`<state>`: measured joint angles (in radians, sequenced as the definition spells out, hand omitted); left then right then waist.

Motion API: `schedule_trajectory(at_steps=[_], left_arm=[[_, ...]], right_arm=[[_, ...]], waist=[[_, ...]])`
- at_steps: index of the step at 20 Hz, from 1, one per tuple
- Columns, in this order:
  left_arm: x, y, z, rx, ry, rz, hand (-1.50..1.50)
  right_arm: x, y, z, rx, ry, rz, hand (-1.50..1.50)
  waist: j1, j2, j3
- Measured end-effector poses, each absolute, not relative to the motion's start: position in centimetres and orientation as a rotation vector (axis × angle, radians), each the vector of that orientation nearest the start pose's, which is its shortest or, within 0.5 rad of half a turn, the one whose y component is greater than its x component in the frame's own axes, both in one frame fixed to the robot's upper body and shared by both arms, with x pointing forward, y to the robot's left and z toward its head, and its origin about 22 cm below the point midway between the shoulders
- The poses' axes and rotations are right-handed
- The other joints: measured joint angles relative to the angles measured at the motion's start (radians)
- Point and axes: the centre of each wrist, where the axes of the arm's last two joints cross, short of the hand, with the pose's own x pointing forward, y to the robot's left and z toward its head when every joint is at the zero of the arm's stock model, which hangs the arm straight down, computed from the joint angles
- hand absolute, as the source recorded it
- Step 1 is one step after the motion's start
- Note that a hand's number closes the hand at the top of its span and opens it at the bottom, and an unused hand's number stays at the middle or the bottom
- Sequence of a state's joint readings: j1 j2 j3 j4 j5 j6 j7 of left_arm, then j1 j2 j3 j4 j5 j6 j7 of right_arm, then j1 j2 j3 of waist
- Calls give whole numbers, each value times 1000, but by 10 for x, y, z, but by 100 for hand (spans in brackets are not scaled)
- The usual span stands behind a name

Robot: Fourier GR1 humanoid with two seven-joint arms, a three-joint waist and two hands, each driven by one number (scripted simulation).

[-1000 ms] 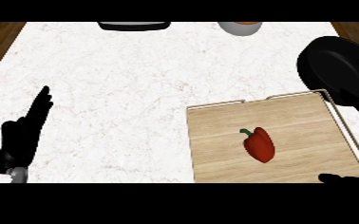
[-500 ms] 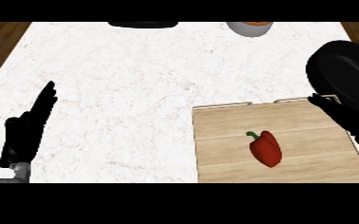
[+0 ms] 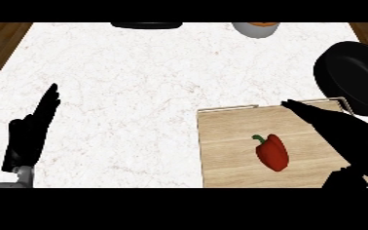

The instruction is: Pick the bell pepper from the tray and place it in the pot

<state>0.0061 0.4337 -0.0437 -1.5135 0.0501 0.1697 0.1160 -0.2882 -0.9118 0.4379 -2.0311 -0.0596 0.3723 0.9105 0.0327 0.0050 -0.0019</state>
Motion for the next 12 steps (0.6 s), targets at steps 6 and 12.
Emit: schedule_trajectory(at_steps=[6,12], left_arm=[[236,325,20,426,-1389,-157,0],[241,327,22,431,-1391,-152,0]], right_arm=[[249,-211,160,-535,-864,1293,-150],[260,-189,142,-540,-829,1333,-150]], waist=[[-12,-3,1],[-21,-4,1]])
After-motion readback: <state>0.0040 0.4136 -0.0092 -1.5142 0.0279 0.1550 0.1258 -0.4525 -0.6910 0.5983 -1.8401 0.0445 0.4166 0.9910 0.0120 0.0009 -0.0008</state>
